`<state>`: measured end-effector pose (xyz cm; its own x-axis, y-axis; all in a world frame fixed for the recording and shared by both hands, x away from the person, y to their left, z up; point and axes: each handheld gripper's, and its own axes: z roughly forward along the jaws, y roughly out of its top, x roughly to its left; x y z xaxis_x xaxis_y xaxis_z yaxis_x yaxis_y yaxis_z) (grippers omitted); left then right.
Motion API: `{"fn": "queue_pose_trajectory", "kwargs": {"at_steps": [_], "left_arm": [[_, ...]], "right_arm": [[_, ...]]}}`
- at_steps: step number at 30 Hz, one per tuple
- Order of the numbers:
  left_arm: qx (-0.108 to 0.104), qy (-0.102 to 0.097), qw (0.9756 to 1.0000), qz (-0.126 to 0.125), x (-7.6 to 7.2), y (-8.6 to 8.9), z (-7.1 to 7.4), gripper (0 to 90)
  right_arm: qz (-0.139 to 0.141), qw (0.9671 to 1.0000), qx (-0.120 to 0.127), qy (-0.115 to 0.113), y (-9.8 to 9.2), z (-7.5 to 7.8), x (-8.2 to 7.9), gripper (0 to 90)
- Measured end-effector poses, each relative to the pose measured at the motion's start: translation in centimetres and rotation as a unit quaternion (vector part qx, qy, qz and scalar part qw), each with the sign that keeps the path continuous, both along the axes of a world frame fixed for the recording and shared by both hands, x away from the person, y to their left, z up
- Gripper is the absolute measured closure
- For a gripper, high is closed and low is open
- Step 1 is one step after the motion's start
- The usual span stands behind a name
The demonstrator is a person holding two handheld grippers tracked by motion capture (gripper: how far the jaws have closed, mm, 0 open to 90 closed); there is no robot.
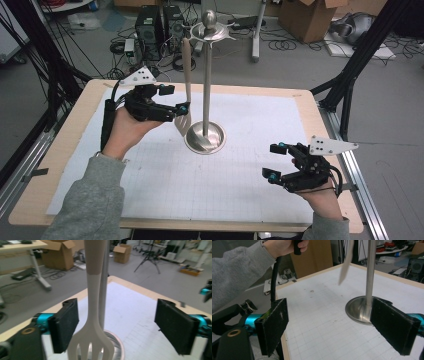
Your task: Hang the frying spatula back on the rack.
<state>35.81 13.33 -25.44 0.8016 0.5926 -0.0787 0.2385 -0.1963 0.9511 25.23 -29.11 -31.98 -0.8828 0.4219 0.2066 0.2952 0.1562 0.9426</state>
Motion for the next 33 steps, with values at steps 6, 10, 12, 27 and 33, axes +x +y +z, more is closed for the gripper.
{"fn": "queue_pose_trajectory", "kwargs": {"at_steps": [6, 10, 12, 27, 33], "left_arm": [[-0.011, 0.009, 0.9999, 0.002, -0.8, 1.5, -0.8, 12.3], [-0.02, 0.0, 0.9998, 0.007, -1.6, 2.7, -1.2, 11.7], [-0.027, 0.003, 0.9996, 0.005, -1.8, 3.1, -1.4, 7.7], [-0.027, -0.009, 0.9995, 0.013, -3.8, 5.4, -3.6, 6.0], [-0.037, -0.016, 0.999, 0.019, -4.9, 6.6, -4.4, 6.0]], "right_arm": [[0.001, 1.0, -0.003, 0.0, 0.2, 0.0, 0.0, 14.2], [0.004, 1.0, -0.003, 0.0, 0.2, 0.0, 0.0, 14.1], [0.002, 1.0, -0.004, 0.0, 0.3, 0.0, 0.1, 14.1], [0.005, 0.9998, -0.017, 0.004, 0.9, -0.3, 0.2, 14.3], [0.004, 0.9998, -0.02, 0.002, 1.1, -0.3, 0.3, 14.3]]}}
